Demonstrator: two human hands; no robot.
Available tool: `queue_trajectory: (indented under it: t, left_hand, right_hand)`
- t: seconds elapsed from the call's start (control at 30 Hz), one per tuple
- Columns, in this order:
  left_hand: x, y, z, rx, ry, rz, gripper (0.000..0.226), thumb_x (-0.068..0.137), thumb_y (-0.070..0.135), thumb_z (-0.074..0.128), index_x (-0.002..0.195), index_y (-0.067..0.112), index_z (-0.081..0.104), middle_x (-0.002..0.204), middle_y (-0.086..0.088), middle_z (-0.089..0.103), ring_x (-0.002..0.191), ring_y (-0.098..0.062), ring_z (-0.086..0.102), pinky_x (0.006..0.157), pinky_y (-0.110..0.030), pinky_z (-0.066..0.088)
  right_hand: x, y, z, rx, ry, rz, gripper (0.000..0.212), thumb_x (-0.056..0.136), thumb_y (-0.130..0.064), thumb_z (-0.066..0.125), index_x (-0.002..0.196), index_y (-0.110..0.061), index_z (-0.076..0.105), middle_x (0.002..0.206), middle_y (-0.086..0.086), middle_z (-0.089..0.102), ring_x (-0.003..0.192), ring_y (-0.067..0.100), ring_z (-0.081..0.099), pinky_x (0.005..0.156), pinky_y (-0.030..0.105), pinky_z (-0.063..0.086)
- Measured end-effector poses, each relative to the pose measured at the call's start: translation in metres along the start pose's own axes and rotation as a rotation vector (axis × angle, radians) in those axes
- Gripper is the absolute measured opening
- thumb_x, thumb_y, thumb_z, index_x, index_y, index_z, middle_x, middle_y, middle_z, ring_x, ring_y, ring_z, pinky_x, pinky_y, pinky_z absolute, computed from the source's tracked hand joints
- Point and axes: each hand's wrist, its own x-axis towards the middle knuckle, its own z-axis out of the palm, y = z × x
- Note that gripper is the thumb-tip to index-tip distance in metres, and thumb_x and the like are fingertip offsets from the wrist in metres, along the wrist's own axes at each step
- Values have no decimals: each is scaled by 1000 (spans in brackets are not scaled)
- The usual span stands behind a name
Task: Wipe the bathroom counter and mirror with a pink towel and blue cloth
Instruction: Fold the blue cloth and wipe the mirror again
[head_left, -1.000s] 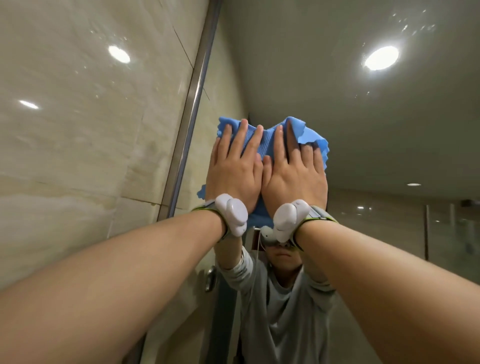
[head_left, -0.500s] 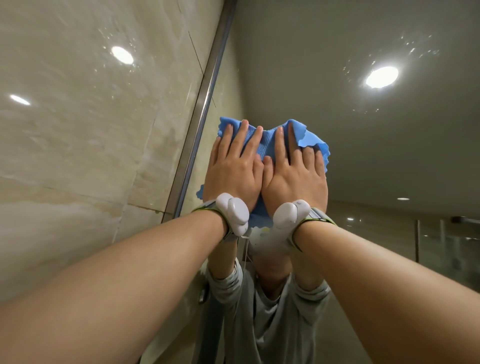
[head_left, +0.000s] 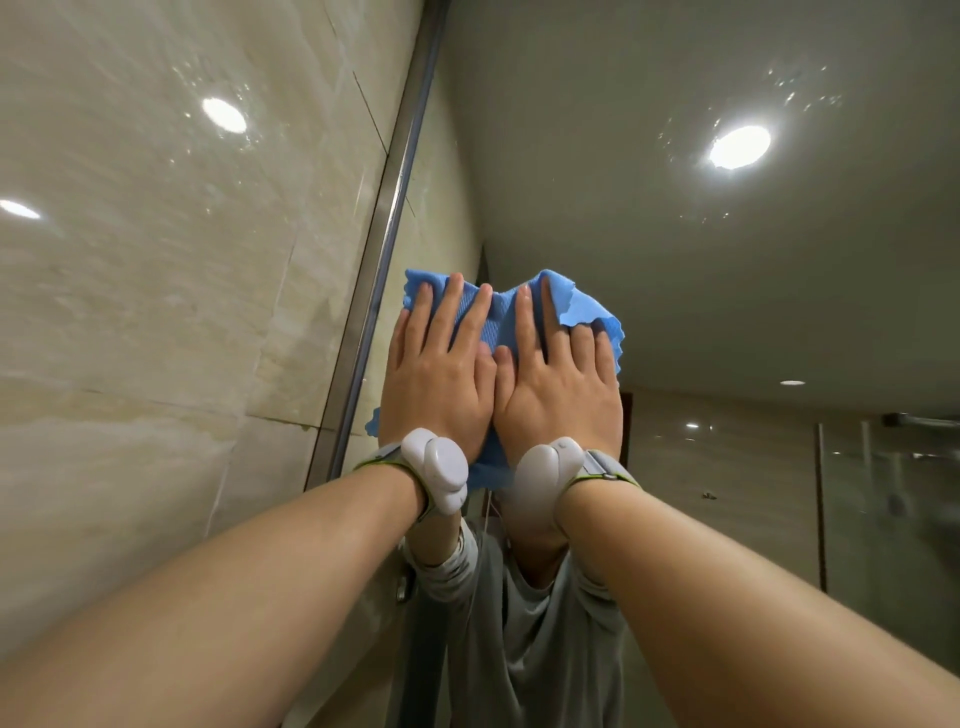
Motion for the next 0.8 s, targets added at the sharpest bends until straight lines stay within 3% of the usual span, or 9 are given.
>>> queue_trajectory:
  t: [0.27, 0.47, 0.6, 0.8]
  left_hand:
    - [-31, -1, -2, 6, -18, -16, 58, 106, 39, 27, 162, 25, 29, 171, -3, 21, 159, -25, 13, 129, -46, 16]
    - [-62, 3, 0, 23, -55, -11, 59, 107, 40, 23, 163, 24, 25, 172, -3, 16, 160, -25, 7, 129, -50, 17]
    - [-62, 11, 2, 9, -71, -13, 59, 106, 38, 26, 163, 22, 24, 172, -5, 16, 160, -25, 6, 129, -50, 16]
    - [-10, 39, 9, -22, -40, 19, 59, 105, 38, 30, 160, 20, 33, 169, -8, 26, 158, -29, 17, 129, -48, 16]
  right_hand:
    - [-28, -4, 6, -5, -64, -2, 64, 104, -52, 14, 160, -24, -3, 159, 7, 33, 146, 29, 29, 124, 43, 12]
    - [-58, -3, 6, 26, -48, 45, 64, 104, -50, 24, 160, -21, 14, 150, 9, 47, 137, 34, 45, 121, 46, 24]
    - [-59, 6, 3, 17, -97, 14, 64, 104, -51, 17, 160, -23, 4, 156, 8, 39, 141, 31, 38, 123, 45, 19]
    - [-20, 33, -5, -13, -25, 80, 64, 101, -53, 8, 160, -28, 4, 163, 2, 26, 144, 31, 32, 123, 39, 10]
